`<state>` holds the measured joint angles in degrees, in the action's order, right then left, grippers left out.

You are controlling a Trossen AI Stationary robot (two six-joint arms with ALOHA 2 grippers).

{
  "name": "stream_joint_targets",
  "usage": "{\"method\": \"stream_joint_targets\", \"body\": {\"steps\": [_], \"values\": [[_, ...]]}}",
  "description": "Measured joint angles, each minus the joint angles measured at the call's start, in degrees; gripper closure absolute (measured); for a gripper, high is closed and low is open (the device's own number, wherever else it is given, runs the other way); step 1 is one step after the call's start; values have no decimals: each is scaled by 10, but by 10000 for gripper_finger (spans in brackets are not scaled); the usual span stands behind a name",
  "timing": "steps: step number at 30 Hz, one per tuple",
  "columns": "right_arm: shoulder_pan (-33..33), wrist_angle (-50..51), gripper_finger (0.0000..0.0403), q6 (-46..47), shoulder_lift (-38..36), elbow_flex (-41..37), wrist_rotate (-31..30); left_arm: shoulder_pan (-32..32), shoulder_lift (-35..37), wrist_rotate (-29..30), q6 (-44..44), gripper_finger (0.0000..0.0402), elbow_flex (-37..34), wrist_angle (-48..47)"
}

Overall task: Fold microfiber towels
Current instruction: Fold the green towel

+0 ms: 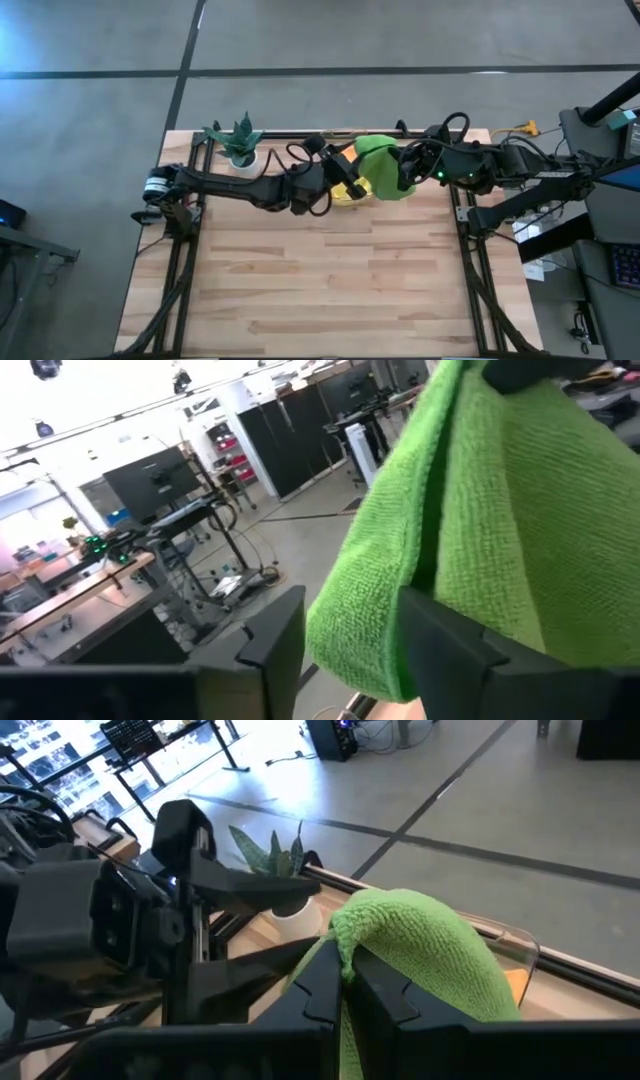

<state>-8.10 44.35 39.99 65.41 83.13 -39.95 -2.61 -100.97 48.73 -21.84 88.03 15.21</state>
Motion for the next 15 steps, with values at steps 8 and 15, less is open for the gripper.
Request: {"method": "stream_joint_targets", "body": {"steps": [8,15], "values": [[0,-1,394,0,0,0,1,2,0,-31,0,260,-2,-14],[0,-3,394,0,0,0,1,0,0,-69,-11,260,-2,-34]]}}
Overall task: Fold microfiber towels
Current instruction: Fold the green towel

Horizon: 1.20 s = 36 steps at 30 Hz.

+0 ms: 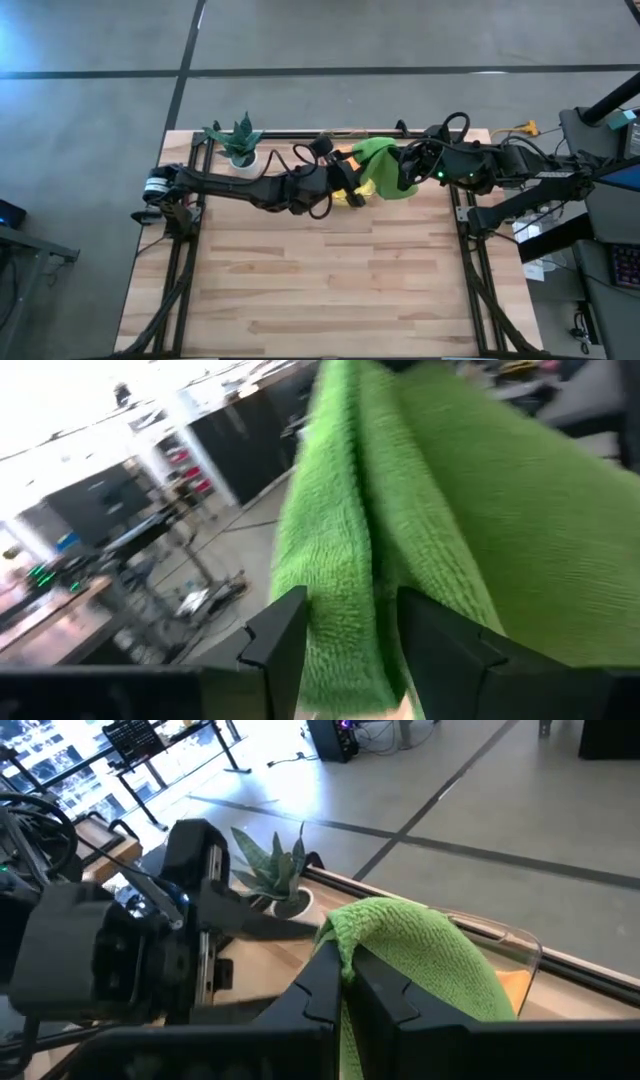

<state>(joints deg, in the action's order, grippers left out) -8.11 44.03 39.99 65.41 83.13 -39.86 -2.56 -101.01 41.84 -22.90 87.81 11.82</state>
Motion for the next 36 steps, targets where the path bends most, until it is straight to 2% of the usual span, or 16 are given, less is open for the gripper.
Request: {"method": "stream_joint_targets", "body": {"steps": [4,14,19,23,29,36], "values": [[0,-1,394,0,0,0,0,-3,0,-19,-29,260,0,0],[0,-16,394,0,0,0,0,18,0,89,-29,260,0,-7],[0,-16,394,-8,0,0,30,43,0,97,-29,267,-1,-9],[0,-16,394,-11,0,0,45,63,0,77,-2,301,-1,-23],[0,-15,394,-26,-1,0,78,67,5,15,1,391,0,-53],[0,25,394,-50,-7,0,118,66,51,2,29,401,0,-144]]}}
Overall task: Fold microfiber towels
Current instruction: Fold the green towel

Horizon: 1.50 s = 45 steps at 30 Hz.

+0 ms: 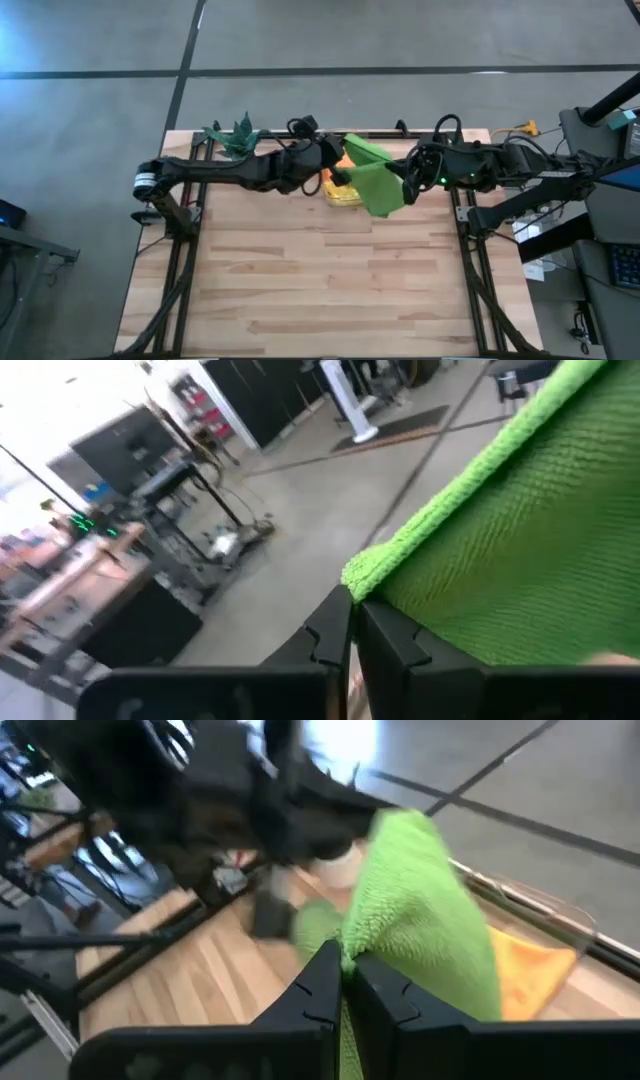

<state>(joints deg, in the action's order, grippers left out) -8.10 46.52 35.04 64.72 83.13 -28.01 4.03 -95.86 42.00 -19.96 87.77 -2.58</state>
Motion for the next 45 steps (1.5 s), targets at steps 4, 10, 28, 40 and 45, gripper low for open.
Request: {"method": "stream_joint_targets", "body": {"steps": [4,10,28,40,45], "values": [[0,44,394,7,-17,0,1,-1,60,-52,48,401,0,-97],[0,55,394,-9,-40,0,5,10,142,-269,114,401,0,-203],[-71,14,278,-40,-35,0,90,5,158,-487,278,402,4,-231],[-99,-101,177,-136,83,-2,84,5,152,-520,352,402,6,-181],[-99,-99,163,-137,114,-3,55,5,153,-517,374,402,6,-171]]}}
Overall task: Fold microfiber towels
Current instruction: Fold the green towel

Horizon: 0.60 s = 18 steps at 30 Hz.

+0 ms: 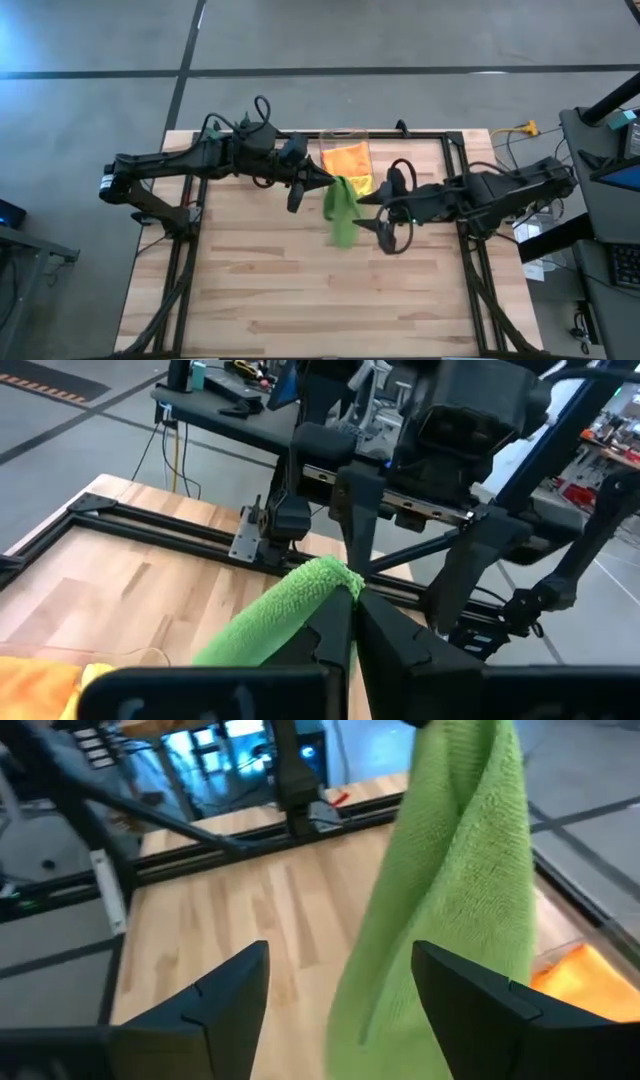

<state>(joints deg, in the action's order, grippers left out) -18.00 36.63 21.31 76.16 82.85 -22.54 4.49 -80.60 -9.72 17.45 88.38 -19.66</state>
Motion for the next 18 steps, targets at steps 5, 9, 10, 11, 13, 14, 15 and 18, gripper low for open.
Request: {"method": "stream_joint_targets", "body": {"steps": [5,9,10,11,13,14,15,18], "values": [[0,4,159,14,13,0,-58,-1,1,0,3,402,0,2],[4,45,168,23,26,0,-104,-1,1,-3,3,402,0,21],[6,57,174,28,28,0,-105,-1,1,-4,4,402,0,27],[8,70,183,37,30,-1,-105,-1,1,-6,4,402,0,30],[8,80,207,45,32,-1,-106,-1,2,-13,4,402,3,30],[8,79,223,44,29,-1,-106,-1,3,-18,4,402,5,29],[8,79,240,43,26,-1,-106,-1,3,-20,4,402,6,28],[8,78,301,42,16,-1,-106,-1,4,-23,3,402,7,30]]}}
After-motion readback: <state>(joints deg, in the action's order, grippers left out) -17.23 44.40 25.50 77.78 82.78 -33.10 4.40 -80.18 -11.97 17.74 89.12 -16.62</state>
